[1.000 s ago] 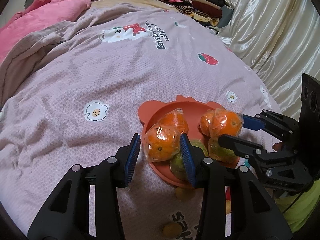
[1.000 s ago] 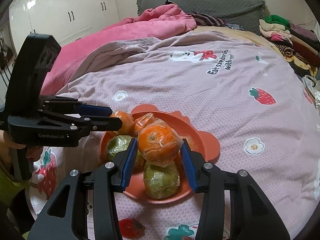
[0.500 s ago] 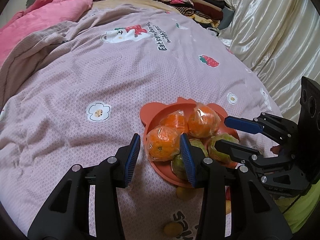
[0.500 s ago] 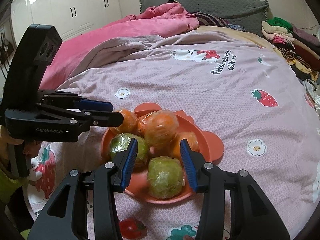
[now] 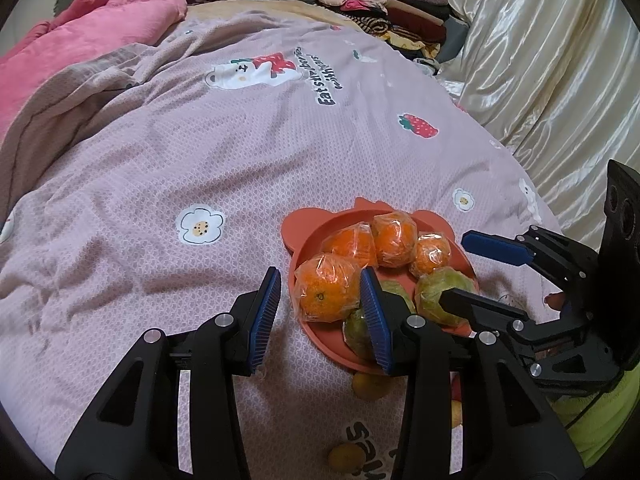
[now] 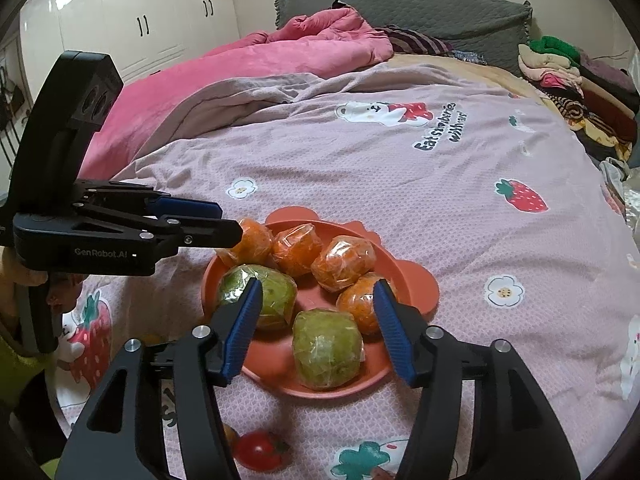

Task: Organize fruits
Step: 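Open the right gripper to drop its mandarin while the left releases its mandarin into the plate, then withdraw both open grippers from the plate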

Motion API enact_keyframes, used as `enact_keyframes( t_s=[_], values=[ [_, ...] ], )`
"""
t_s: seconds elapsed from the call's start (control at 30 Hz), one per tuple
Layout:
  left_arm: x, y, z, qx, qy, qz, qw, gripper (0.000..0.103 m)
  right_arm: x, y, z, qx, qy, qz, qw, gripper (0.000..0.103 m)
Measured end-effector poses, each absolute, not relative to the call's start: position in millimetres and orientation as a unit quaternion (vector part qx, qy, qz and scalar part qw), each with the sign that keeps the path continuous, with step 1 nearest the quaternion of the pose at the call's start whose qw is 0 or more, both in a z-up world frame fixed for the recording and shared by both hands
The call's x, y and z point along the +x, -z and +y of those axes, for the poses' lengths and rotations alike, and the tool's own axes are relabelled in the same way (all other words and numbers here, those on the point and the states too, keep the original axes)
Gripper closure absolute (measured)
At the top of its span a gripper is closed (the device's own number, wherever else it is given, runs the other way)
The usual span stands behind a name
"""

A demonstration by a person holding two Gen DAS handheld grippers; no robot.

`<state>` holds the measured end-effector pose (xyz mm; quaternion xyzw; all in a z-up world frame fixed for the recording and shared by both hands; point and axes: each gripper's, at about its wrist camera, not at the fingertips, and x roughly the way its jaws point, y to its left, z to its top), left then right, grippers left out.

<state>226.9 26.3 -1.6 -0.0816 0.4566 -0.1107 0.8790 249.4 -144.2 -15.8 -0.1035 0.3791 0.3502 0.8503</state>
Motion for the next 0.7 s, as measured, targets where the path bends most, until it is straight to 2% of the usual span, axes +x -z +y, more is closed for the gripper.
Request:
enact_keyframes(
  t_s=[0.17, 0.3, 0.7],
  values=[
    [226, 0, 28, -0.085, 0.109, 0.454, 0.88, 0.066, 246, 14, -146, -0.104, -0.346, 0.376, 0.854, 0.033],
    [225, -2, 29, -0.089, 0.11, 0.451, 0.881, 0.066, 243, 12, -147, -0.101, -0.345, 0.373, 0.855, 0.03],
    [214, -12, 29, -0.095, 0.113, 0.436, 0.888, 0.055, 238, 8, -160, -0.087, -0.327, 0.369, 0.866, 0.021]
  ],
)
